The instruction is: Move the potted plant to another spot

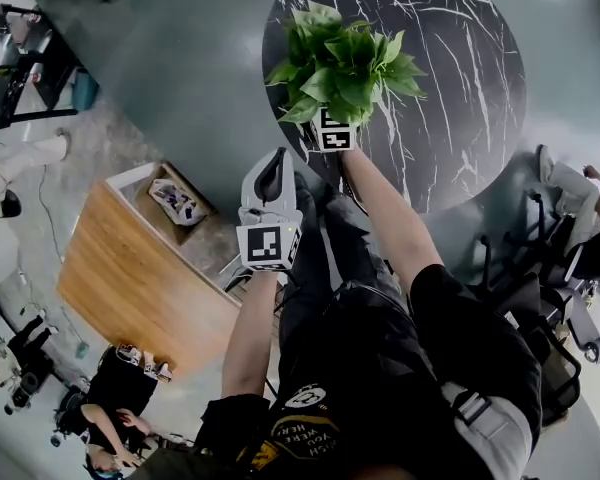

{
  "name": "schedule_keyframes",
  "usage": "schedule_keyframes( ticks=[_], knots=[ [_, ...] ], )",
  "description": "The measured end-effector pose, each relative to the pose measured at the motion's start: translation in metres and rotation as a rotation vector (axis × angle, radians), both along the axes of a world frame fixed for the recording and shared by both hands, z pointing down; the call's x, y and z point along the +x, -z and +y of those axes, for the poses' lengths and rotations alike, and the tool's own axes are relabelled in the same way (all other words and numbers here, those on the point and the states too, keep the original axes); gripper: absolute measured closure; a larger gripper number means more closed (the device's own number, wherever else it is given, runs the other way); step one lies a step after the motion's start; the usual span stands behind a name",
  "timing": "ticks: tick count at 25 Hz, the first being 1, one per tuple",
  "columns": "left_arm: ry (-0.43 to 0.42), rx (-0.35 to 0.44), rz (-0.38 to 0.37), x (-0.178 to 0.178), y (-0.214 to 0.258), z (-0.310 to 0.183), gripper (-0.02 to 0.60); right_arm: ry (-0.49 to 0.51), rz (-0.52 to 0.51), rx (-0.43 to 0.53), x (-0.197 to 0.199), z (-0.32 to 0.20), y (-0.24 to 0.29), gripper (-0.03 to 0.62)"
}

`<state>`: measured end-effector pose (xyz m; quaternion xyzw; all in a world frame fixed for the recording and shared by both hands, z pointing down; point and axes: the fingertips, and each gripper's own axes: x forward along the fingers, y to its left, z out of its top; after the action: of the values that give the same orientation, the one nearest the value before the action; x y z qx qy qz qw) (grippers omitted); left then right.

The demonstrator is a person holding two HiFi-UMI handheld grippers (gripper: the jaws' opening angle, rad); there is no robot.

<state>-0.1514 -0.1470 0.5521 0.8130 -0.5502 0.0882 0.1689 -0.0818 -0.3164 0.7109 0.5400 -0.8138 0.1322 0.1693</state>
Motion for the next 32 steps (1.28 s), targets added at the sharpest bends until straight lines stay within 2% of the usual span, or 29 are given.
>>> schedule_keyframes(
  ticks=[5, 13, 32],
  knots=[
    [-0.041, 0.008, 0.001, 0.015, 0.003, -0.006, 0.577, -0.018, 0.007, -0.002, 0.018, 0.008, 0.003, 0.112],
    [-0.145, 0.023, 0.025, 0.063, 0.004, -0.007, 0.577, -0.072, 0.012, 0.000, 0.080, 0.032, 0.004, 0.112],
    [-0.412, 0.018, 0.005, 0.190, -0.012, 0.003, 0.578, -0.363, 0.016, -0.015, 0.272, 0.103, 0.001, 0.111]
  ],
)
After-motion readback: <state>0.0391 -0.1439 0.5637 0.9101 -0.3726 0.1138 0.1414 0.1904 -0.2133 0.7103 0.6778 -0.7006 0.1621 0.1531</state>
